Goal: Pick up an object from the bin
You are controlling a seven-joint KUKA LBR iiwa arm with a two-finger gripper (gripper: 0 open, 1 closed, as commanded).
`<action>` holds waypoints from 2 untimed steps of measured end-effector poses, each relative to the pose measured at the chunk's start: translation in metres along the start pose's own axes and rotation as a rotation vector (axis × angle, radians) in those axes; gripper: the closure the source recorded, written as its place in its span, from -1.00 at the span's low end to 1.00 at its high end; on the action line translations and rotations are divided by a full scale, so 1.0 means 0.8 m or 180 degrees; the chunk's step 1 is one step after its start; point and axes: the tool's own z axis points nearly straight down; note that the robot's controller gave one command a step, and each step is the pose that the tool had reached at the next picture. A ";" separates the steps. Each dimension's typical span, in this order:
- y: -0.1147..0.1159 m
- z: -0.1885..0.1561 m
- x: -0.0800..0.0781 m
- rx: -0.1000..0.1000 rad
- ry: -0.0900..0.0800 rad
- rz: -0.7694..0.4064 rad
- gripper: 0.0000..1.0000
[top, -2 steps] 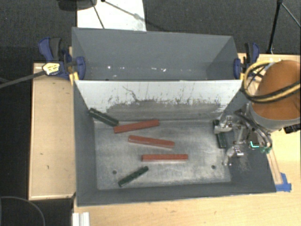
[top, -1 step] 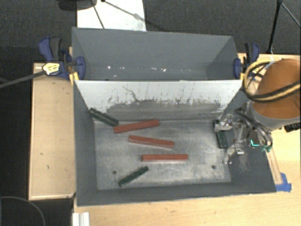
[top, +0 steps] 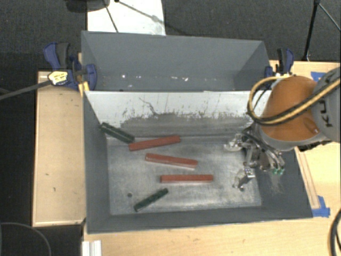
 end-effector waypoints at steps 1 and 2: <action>0.035 0.039 0.027 -0.0017 0.0036 -0.0291 -1.00; 0.042 0.069 -0.059 -0.0009 0.0008 -0.0025 1.00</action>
Offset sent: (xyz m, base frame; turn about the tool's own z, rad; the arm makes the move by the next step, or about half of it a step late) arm 0.0431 0.0357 -0.0597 -0.0061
